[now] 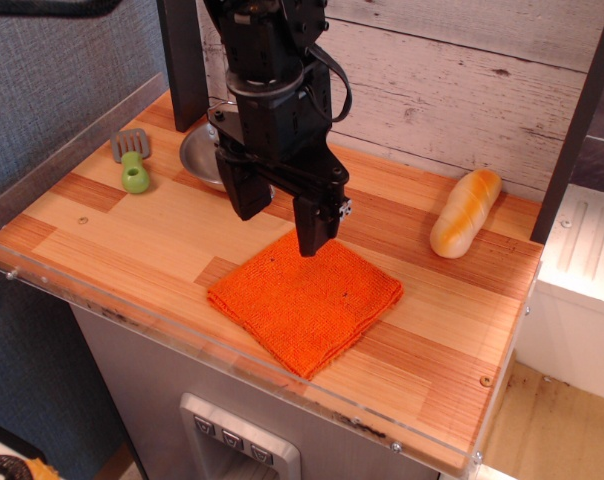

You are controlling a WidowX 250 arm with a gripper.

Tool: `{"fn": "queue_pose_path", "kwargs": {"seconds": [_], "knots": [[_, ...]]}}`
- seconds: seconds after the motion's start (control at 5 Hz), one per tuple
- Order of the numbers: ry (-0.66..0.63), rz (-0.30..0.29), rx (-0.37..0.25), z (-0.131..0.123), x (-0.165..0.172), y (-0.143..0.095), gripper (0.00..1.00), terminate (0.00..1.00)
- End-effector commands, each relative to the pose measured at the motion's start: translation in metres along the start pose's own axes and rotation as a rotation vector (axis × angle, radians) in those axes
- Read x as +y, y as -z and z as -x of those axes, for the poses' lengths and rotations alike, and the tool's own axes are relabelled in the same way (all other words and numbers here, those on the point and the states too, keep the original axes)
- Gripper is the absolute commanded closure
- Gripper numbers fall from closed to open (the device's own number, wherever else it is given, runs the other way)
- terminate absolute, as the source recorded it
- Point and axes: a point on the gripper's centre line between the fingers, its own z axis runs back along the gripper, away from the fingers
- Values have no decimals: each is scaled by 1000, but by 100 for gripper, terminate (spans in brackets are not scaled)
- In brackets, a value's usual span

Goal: Hold the hotdog from top right of the table and place it on top of orange cloth, which is in center of the table.

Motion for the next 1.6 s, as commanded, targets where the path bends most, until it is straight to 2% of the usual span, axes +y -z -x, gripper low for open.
{"fn": "queue_pose_path", "kwargs": {"seconds": [0.0,0.2,0.4,0.6,0.8,1.0,1.2,1.4], "knots": [[0,0,0,0,0,0,0,0],[-115,-5,-62,-15,17,20,0,0],[-92,-28,-99,-45,0,32,0,0],[-45,-45,-131,-89,-28,45,0,0],[-21,-64,-156,-114,-49,38,0,0],[-59,-47,-222,-130,-58,19,0,0],[-102,-49,-182,-143,-60,34,0,0],[-140,-60,-91,-148,-57,61,0,0]]}}
